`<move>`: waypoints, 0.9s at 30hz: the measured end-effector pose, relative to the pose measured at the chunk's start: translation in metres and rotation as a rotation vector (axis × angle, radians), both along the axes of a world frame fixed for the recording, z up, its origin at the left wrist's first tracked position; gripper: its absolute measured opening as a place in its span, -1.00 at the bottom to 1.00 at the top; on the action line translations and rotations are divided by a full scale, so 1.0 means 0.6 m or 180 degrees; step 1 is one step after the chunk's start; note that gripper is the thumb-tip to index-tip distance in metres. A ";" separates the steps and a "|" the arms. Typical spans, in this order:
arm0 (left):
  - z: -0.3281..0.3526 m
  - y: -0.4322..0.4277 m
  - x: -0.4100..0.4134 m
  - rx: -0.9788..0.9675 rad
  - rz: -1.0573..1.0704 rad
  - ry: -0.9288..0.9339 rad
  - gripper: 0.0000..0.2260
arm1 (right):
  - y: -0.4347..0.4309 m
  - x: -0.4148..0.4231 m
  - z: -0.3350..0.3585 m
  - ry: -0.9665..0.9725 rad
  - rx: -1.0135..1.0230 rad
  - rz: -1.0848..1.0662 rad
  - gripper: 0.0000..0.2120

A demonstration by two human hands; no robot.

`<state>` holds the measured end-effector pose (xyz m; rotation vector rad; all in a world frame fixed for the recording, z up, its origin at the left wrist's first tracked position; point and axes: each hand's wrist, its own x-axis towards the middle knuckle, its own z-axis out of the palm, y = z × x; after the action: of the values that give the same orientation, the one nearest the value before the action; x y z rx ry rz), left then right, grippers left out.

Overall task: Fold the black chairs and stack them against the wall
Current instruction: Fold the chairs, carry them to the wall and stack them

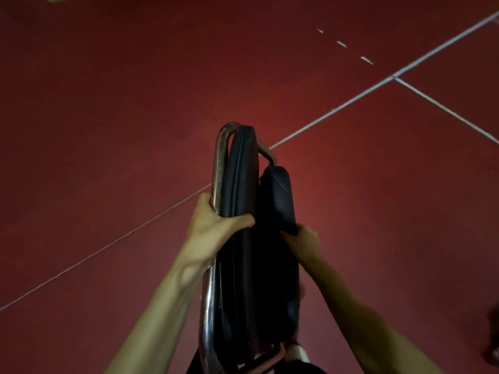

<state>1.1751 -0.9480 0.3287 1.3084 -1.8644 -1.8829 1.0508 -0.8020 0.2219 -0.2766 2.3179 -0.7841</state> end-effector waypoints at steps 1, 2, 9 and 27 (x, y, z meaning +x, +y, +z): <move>0.005 -0.042 0.011 -0.0024 0.0064 0.0037 -0.51 | -0.052 0.007 0.005 0.0047 -0.0108 0.0027 -0.74; 0.011 -0.082 0.023 -0.0055 0.0131 0.0057 -0.52 | -0.102 0.014 0.009 0.0099 -0.0241 0.0063 -0.64; 0.060 -0.367 0.091 -0.0535 0.0670 0.0051 -0.42 | -0.448 0.059 0.041 0.0415 -0.1055 0.0784 -0.12; 0.123 -1.121 0.059 -0.0973 0.1761 -0.0222 -0.36 | -1.315 -0.009 0.064 0.0024 -0.1625 0.1846 -0.09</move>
<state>1.2105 -1.6207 0.4025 1.5814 -1.5227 -1.2381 1.0455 -1.5909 0.2603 -1.1146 1.8491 -1.0407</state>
